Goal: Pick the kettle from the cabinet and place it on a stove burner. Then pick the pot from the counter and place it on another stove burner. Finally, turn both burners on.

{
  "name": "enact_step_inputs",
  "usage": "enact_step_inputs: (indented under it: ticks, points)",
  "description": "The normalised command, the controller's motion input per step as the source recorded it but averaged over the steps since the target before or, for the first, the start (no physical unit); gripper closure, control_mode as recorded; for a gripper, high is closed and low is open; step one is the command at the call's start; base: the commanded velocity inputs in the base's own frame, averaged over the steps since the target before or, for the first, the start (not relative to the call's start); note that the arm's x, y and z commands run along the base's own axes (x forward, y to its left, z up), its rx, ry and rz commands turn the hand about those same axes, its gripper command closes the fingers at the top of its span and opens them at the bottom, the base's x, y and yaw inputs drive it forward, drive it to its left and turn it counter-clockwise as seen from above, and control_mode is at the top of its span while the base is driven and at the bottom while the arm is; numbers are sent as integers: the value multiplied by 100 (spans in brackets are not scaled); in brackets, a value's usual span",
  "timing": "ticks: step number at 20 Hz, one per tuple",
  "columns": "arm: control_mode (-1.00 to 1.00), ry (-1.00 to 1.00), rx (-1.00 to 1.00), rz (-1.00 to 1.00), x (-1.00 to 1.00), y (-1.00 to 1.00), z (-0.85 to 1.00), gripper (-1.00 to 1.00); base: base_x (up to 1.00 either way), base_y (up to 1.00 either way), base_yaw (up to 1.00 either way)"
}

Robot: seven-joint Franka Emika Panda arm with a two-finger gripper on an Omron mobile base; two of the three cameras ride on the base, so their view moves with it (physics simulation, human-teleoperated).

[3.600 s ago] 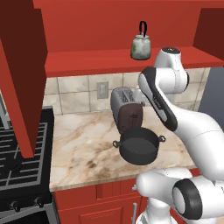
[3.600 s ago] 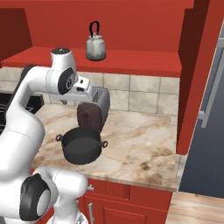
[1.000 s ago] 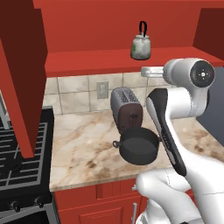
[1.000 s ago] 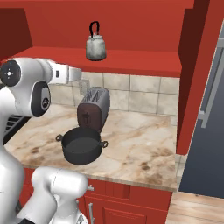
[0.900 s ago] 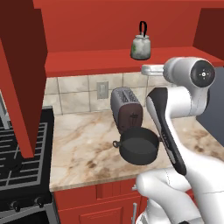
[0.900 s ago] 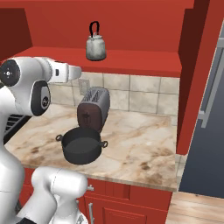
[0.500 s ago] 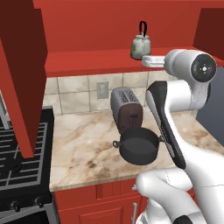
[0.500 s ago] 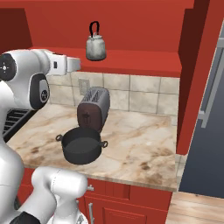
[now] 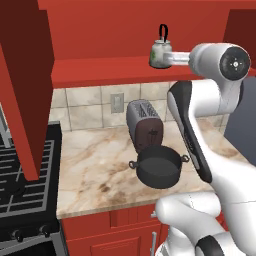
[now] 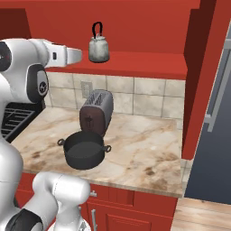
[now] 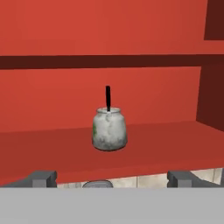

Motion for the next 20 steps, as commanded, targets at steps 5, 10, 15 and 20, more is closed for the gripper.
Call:
enact_step_inputs:
  ticks: [5, 10, 15, 20]
  points:
    - [-100, 0, 0, 0, 0, 0, 2, -100, 0, 0, 0]
    - [-100, 0, 0, 1, 13, 0, 0, -100, 0, 0, 0]
    - [-100, 0, 0, 2, 22, 0, 1, -100, 0, 0, 0]
    - [-100, 0, 0, 1, 22, 0, 13, -100, 0, 0, 0]
